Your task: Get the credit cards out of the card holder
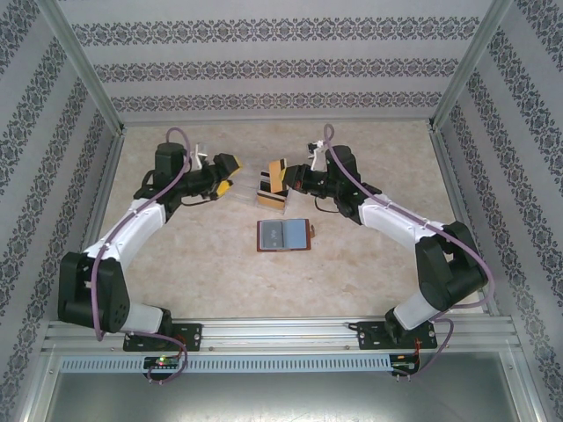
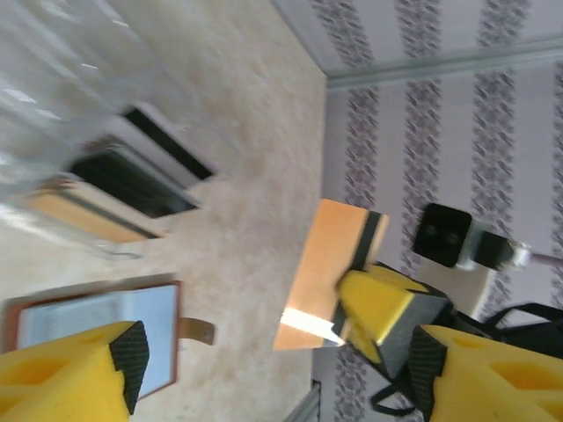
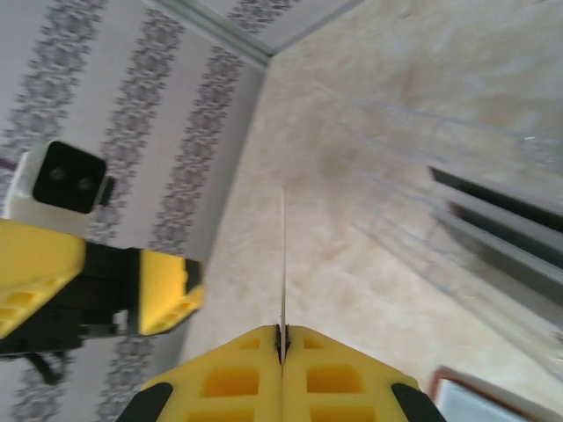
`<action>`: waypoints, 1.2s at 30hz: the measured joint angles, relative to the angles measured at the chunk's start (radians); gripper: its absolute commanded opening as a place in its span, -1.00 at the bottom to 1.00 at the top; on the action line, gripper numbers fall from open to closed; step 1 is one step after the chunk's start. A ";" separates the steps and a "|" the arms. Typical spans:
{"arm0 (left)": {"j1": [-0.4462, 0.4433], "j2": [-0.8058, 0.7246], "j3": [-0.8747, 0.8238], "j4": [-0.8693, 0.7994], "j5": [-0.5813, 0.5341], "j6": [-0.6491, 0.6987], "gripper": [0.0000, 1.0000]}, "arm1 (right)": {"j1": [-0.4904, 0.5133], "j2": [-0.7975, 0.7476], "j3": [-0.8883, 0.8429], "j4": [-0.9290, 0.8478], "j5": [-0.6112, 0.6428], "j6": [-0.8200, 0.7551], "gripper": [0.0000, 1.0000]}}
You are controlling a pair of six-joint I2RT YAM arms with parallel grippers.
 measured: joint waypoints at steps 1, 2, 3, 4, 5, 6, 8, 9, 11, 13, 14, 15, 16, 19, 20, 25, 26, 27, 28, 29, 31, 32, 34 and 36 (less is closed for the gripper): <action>0.017 -0.011 -0.003 -0.039 -0.015 0.023 0.78 | 0.006 0.000 0.018 -0.039 0.026 -0.040 -1.00; 0.035 -0.025 -0.004 -0.086 -0.037 0.053 0.84 | 0.017 0.002 0.044 -0.091 0.061 -0.092 -1.00; 0.050 -0.040 -0.004 -0.129 -0.059 0.084 0.88 | 0.030 0.006 0.076 -0.146 0.101 -0.148 -1.00; 0.061 -0.055 -0.004 -0.168 -0.081 0.114 0.92 | 0.044 0.015 0.111 -0.195 0.135 -0.203 -1.00; 0.071 -0.073 -0.004 -0.206 -0.103 0.143 0.95 | 0.061 0.029 0.153 -0.242 0.168 -0.263 -1.00; 0.079 -0.093 -0.003 -0.247 -0.126 0.174 0.99 | 0.076 0.043 0.188 -0.277 0.192 -0.318 -1.00; 0.089 -0.129 -0.003 -0.312 -0.166 0.229 0.99 | 0.101 0.071 0.244 -0.332 0.229 -0.430 -1.00; 0.091 -0.146 -0.002 -0.344 -0.186 0.255 0.99 | 0.111 0.082 0.262 -0.352 0.241 -0.480 -1.00; 0.096 -0.167 0.007 -0.397 -0.220 0.298 0.99 | 0.126 0.105 0.291 -0.391 0.256 -0.578 -1.00; 0.099 -0.179 0.018 -0.437 -0.252 0.336 0.99 | 0.134 0.140 0.333 -0.439 0.262 -0.670 -1.00; 0.101 -0.181 0.022 -0.452 -0.266 0.352 0.99 | 0.135 0.161 0.357 -0.460 0.268 -0.713 -1.00; 0.103 -0.182 0.025 -0.467 -0.277 0.367 0.99 | 0.137 0.183 0.386 -0.487 0.276 -0.756 -1.00; 0.104 -0.182 0.026 -0.475 -0.286 0.376 0.99 | 0.140 0.206 0.412 -0.507 0.293 -0.798 -1.00; 0.105 -0.182 0.027 -0.497 -0.306 0.404 0.99 | 0.154 0.270 0.489 -0.564 0.356 -0.911 -1.00; 0.105 -0.182 0.027 -0.503 -0.311 0.412 0.99 | 0.159 0.288 0.510 -0.579 0.370 -0.945 -1.00; 0.112 -0.182 0.027 -0.519 -0.326 0.431 0.99 | 0.172 0.356 0.575 -0.655 0.380 -1.070 -1.00; 0.113 -0.182 0.027 -0.519 -0.328 0.433 0.99 | 0.174 0.368 0.588 -0.674 0.380 -1.092 -1.00; 0.114 -0.182 0.027 -0.519 -0.335 0.436 0.99 | 0.174 0.379 0.599 -0.689 0.380 -1.112 -1.00; 0.116 -0.184 0.027 -0.519 -0.341 0.438 0.99 | 0.174 0.386 0.606 -0.699 0.377 -1.131 -1.00; 0.117 -0.186 0.027 -0.520 -0.349 0.440 0.99 | 0.174 0.393 0.612 -0.713 0.373 -1.150 -1.00; 0.117 -0.194 0.027 -0.519 -0.363 0.443 0.99 | 0.174 0.398 0.618 -0.742 0.364 -1.183 -1.00; 0.117 -0.199 0.027 -0.519 -0.369 0.444 0.99 | 0.174 0.399 0.621 -0.755 0.357 -1.199 -1.00; 0.117 -0.209 0.027 -0.519 -0.374 0.446 0.99 | 0.174 0.406 0.632 -0.781 0.346 -1.226 -1.00; 0.118 -0.215 0.027 -0.519 -0.377 0.446 0.99 | 0.174 0.418 0.647 -0.805 0.341 -1.252 -1.00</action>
